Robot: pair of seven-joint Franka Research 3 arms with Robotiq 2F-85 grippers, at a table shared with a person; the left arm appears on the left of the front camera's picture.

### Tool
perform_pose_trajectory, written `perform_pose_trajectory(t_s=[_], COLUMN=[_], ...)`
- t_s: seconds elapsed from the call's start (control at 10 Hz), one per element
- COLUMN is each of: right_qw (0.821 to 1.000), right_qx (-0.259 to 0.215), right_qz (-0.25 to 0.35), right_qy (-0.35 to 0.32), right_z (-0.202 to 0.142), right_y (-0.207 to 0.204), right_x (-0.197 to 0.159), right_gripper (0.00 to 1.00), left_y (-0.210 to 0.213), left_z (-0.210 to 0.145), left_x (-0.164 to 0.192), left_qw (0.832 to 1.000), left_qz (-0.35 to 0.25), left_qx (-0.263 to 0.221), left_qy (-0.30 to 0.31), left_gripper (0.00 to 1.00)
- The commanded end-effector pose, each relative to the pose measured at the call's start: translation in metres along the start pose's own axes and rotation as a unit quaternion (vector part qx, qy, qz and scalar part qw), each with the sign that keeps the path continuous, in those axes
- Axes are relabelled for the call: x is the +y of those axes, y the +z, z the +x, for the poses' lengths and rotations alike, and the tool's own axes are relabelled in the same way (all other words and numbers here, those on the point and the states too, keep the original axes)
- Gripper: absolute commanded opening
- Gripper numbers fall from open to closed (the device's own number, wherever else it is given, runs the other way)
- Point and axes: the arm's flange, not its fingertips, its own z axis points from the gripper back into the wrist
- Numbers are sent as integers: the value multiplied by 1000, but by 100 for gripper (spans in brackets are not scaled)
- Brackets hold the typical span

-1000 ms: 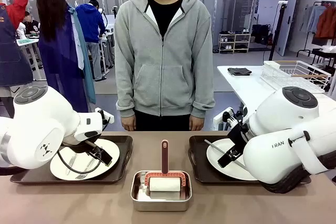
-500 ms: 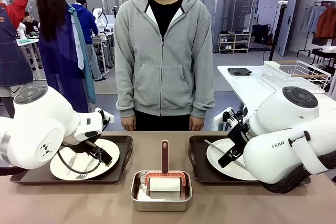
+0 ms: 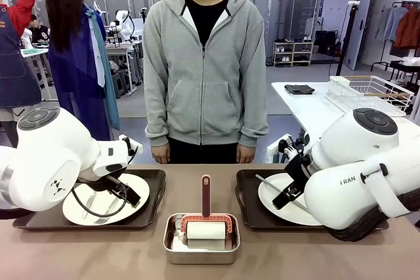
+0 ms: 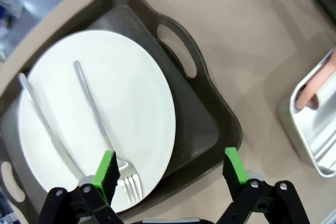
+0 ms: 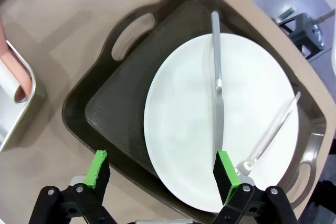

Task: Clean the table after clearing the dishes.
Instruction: When the left (or right) Handle tray is removed, use the left hand (or right hand) to clean the left (or right) side of the table with the Lint Roller.

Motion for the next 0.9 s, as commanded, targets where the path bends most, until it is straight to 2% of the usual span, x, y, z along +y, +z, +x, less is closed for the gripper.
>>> perform_pose_trajectory(t_s=[0.0,0.1,0.3,0.5,0.6,0.7,0.8], right_qw=[997,995,976,938,909,882,847], right_qx=[-28,-42,-61,-75,-86,-101,-118], right_qz=[71,90,195,314,377,426,472], right_qy=[-10,-24,-76,-128,-154,-174,-213], right_z=[34,50,73,81,79,71,56], right_y=[9,19,43,56,54,53,50], right_x=[-30,-49,-83,-105,-111,-116,-124], right_gripper=[100,100,100,100,100,100,100], left_y=[25,36,63,86,87,86,82], left_z=[24,33,48,47,41,27,1], left_x=[27,39,73,113,128,143,163], left_qw=[999,996,980,930,891,856,826], left_qz=[-38,-79,-190,-364,-447,-502,-535], left_qx=[17,51,48,7,-38,-93,-129], left_qy=[0,-5,33,50,69,86,125], left_gripper=[100,100,100,100,100,100,100])
